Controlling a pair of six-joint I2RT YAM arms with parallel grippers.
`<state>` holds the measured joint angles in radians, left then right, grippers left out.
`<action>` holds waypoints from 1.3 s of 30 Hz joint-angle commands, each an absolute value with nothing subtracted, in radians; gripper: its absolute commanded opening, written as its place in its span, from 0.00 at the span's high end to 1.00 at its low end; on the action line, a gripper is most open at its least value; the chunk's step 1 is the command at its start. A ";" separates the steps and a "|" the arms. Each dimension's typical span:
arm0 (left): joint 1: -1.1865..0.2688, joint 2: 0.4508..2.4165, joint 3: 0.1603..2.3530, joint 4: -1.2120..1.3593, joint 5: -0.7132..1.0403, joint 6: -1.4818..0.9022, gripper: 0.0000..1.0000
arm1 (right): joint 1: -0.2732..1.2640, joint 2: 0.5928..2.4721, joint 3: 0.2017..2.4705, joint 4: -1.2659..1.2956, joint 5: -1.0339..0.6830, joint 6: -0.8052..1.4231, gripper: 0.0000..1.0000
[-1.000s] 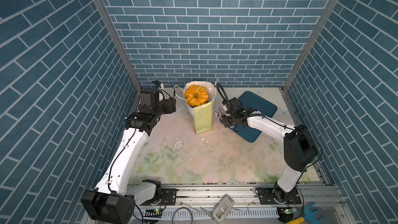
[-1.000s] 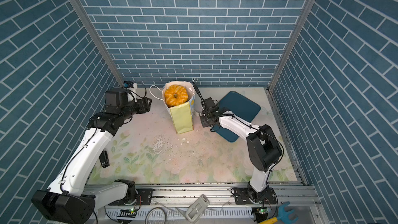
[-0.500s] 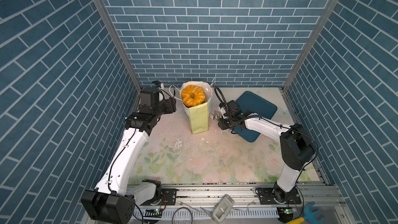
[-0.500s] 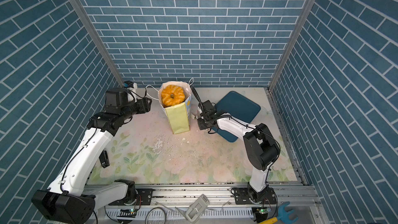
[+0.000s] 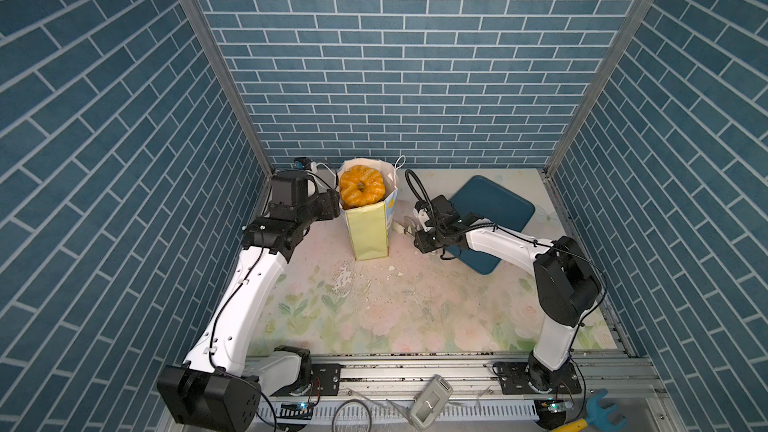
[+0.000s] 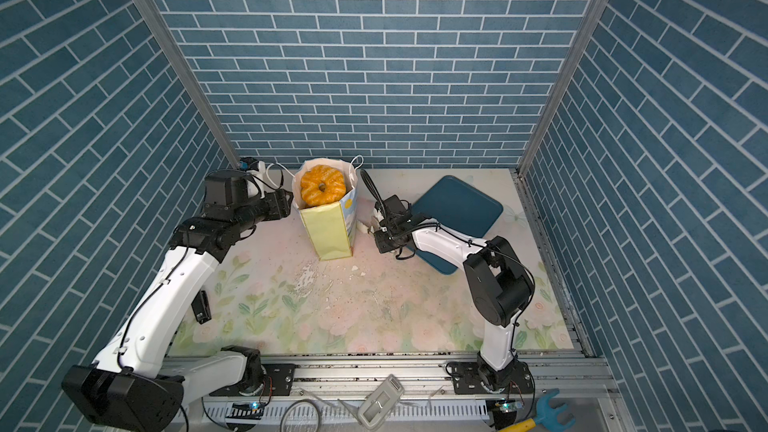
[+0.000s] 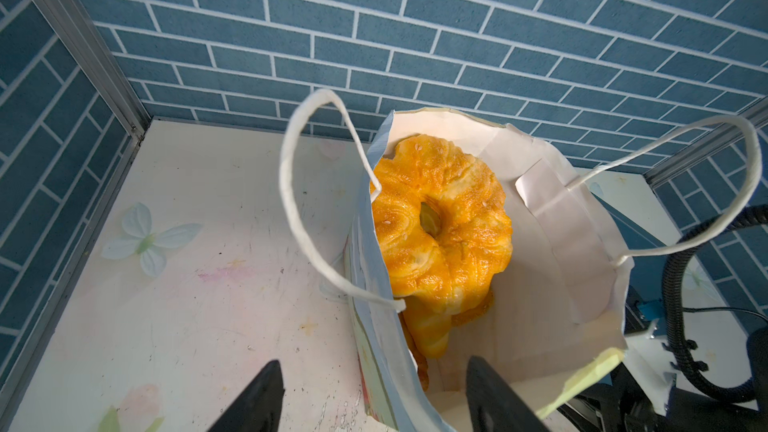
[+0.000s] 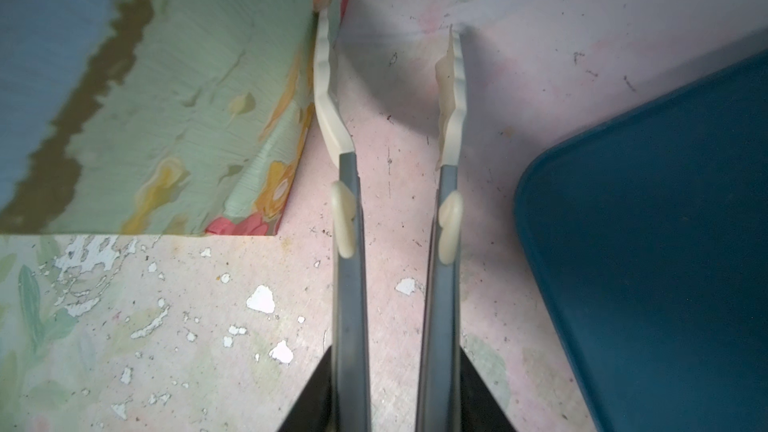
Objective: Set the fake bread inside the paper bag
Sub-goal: 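Lower the right gripper beside the bag and release the tongs onto the table, then open the left gripper off the bag while the right gripper rises away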
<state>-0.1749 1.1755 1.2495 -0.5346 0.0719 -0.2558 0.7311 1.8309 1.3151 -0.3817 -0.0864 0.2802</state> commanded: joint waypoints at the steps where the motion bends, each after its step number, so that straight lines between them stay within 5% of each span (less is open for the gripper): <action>1: -0.172 1.189 1.246 -0.528 0.069 -0.248 0.29 | 0.735 1.829 1.314 -0.377 -0.066 0.262 0.60; 16: -0.172 1.186 1.252 -0.525 0.069 -0.254 0.29 | 0.737 1.815 1.197 -0.368 -0.082 0.299 0.57; 39: -0.167 1.149 1.274 -0.543 0.026 -0.243 0.29 | 0.736 1.757 1.152 -0.405 -0.019 0.247 0.28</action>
<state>-0.1730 1.1683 1.2507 -0.5343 0.0402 -0.2527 0.7372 1.7889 1.1748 -0.3862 -0.0437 0.2611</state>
